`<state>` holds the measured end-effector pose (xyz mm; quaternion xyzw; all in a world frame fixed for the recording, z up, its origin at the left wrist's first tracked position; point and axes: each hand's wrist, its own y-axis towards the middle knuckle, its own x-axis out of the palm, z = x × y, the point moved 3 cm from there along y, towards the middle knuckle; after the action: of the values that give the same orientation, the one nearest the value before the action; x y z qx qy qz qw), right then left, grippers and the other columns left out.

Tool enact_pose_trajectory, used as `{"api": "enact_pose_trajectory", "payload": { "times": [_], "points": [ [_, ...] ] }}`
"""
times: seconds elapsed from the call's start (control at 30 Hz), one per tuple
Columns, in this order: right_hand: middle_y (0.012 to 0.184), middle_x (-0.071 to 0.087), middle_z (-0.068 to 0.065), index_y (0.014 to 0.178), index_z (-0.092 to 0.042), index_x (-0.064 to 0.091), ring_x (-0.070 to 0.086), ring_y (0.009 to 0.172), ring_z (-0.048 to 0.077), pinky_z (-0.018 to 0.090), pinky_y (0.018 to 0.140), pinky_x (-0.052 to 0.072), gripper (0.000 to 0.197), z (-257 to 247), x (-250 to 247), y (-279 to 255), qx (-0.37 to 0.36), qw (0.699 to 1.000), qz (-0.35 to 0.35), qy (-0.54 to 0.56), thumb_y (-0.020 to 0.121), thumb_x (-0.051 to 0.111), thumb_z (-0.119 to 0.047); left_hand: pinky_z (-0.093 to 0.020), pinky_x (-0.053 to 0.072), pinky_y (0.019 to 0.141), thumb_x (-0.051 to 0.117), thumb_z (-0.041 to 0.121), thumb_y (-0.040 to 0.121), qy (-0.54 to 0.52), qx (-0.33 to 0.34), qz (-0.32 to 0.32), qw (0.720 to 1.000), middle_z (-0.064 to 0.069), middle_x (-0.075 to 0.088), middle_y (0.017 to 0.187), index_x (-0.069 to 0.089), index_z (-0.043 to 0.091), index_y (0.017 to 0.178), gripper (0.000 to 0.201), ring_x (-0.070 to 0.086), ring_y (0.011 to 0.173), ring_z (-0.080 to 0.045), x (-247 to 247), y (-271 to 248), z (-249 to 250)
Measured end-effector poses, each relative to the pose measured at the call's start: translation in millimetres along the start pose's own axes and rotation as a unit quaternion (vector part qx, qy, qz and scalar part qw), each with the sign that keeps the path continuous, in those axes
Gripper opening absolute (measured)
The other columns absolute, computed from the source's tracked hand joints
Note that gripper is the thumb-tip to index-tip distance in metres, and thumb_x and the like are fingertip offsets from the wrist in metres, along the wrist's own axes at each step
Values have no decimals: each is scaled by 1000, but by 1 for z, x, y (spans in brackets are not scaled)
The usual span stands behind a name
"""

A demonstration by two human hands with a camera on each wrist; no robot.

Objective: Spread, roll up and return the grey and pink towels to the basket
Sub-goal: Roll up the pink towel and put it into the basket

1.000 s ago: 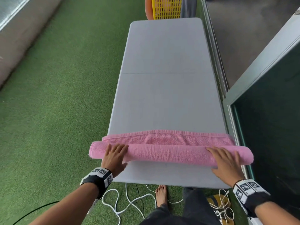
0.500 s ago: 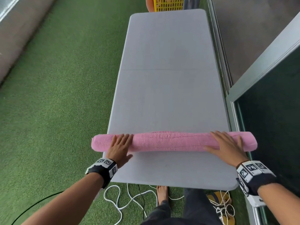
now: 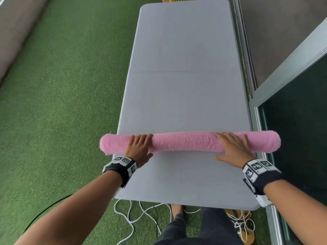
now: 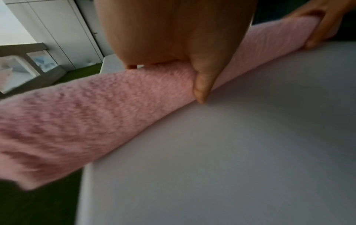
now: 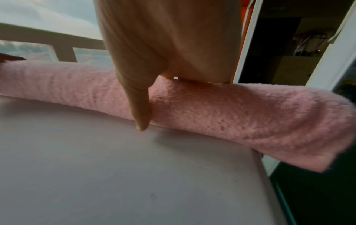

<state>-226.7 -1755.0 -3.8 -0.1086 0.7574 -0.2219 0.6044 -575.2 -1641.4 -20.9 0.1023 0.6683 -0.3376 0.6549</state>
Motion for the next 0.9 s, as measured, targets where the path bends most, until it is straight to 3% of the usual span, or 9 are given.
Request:
{"api": "enact_pose_trajectory", "payload": {
  "times": [0.1, 0.23, 0.33, 0.4, 0.47, 0.57, 0.7, 0.83, 0.9],
  "points": [
    [144, 44, -9, 141, -39, 33, 41, 133, 15, 55, 113, 19, 79, 22, -4, 8, 42, 998, 22, -36, 73, 74, -37, -49, 30, 108, 80, 31, 71, 20, -8, 12, 1000, -5, 54, 125, 32, 21, 135, 81, 52, 114, -29, 2, 1, -17],
    [112, 61, -12, 107, -42, 50, 56, 110, 13, 50, 106, 30, 42, 62, -21, 1, 143, 982, 0, -125, 70, 70, -38, -50, 30, 108, 74, 34, 76, 64, -86, -32, 994, -6, 53, 127, 38, 20, 138, 73, 49, 120, -29, -1, -13, -75],
    [108, 62, -8, 108, -36, 52, 61, 103, 18, 40, 97, 42, 38, 65, -23, -10, 160, 979, -20, -122, 74, 68, -43, -44, 41, 98, 69, 34, 81, 61, -125, -67, 988, -8, 55, 121, 38, 18, 133, 63, 54, 112, -29, -6, -28, -90],
    [110, 63, -1, 110, -28, 50, 63, 99, 25, 40, 89, 49, 42, 56, -12, -18, 151, 986, -16, -61, 76, 70, -40, -43, 45, 91, 67, 32, 82, 42, -156, -90, 983, -8, 57, 115, 41, 17, 124, 52, 58, 106, -30, -9, -35, -72],
    [118, 62, 8, 122, -26, 42, 63, 100, 32, 43, 87, 50, 59, 42, 2, -28, 151, 988, -23, 30, 74, 72, -41, -39, 51, 83, 66, 32, 79, -4, -195, -109, 975, -7, 61, 106, 42, 17, 114, 44, 62, 95, -29, -4, -40, -43],
    [139, 49, 14, 144, -35, 18, 57, 115, 38, 49, 95, 47, 90, 6, 25, -45, 146, 976, -54, 151, 73, 71, -53, -36, 57, 76, 73, 39, 73, -180, -232, -145, 945, -2, 62, 97, 36, 21, 113, 57, 64, 81, -25, 16, -55, 14],
    [156, 28, 13, 153, -30, 7, 44, 132, 38, 52, 107, 38, 102, -58, 56, -69, 131, 957, -51, 252, 76, 61, -68, -45, 54, 85, 76, 44, 66, -344, -230, -111, 903, -6, 52, 114, 21, 20, 136, 92, 61, 97, -33, 36, -77, 99],
    [150, 39, 14, 151, -27, 12, 50, 126, 38, 50, 102, 43, 94, -96, 80, -82, 133, 935, -34, 326, 78, 62, -59, -46, 50, 92, 73, 41, 67, -471, -242, -102, 842, -5, 53, 116, 29, 17, 131, 81, 58, 103, -30, 41, -83, 139],
    [150, 39, 16, 153, -26, 10, 50, 126, 37, 50, 103, 43, 94, -100, 86, -85, 147, 930, -27, 335, 81, 63, -55, -44, 49, 92, 74, 40, 69, -487, -241, -107, 833, -7, 56, 119, 32, 17, 131, 79, 58, 102, -28, 44, -85, 143]
  ]
}}
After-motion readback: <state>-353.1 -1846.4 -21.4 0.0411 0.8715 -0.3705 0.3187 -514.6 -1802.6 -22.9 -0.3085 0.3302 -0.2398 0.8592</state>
